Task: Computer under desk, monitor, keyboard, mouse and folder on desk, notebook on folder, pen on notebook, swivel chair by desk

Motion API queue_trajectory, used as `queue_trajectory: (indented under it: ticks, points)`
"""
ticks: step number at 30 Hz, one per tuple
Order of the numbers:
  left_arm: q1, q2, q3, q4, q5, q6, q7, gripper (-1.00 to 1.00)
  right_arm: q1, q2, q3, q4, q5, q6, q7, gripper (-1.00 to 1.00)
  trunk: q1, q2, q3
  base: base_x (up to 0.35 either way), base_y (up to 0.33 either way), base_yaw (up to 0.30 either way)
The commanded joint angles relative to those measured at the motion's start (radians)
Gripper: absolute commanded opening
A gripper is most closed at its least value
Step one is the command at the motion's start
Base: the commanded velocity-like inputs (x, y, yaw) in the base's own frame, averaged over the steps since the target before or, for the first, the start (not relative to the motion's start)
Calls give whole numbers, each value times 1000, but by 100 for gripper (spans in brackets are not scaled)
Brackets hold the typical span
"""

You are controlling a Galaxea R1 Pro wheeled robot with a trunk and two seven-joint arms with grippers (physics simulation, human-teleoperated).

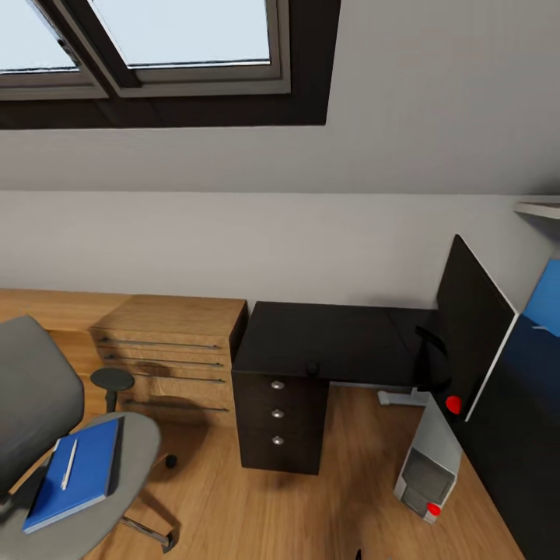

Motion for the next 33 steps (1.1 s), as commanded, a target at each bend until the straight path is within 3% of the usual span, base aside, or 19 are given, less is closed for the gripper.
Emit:
queue_trajectory:
  ticks: [1,19,30,33]
  points:
    - [-1,0,-9,1,7,-3,6,100,-1,1,-5,2,11,-3,-7,100,-4,6,2,0,0,13]
    - [-1,1,-6,1,9,-5,5,100,-2,-2,-4,-11,10,6,-5,100,-73,132,53,0,0,190]
    - [-1,0,-10,-1,4,-12,-6,100,-3,-4,-2,-17,12,-2,10,100,-73,132,49,0,0,51]
    - [-1,1,-14,-20,1,-19,-6,100,-3,-2,-2,-59,13,-15,13,100,-73,132,49,0,0,1]
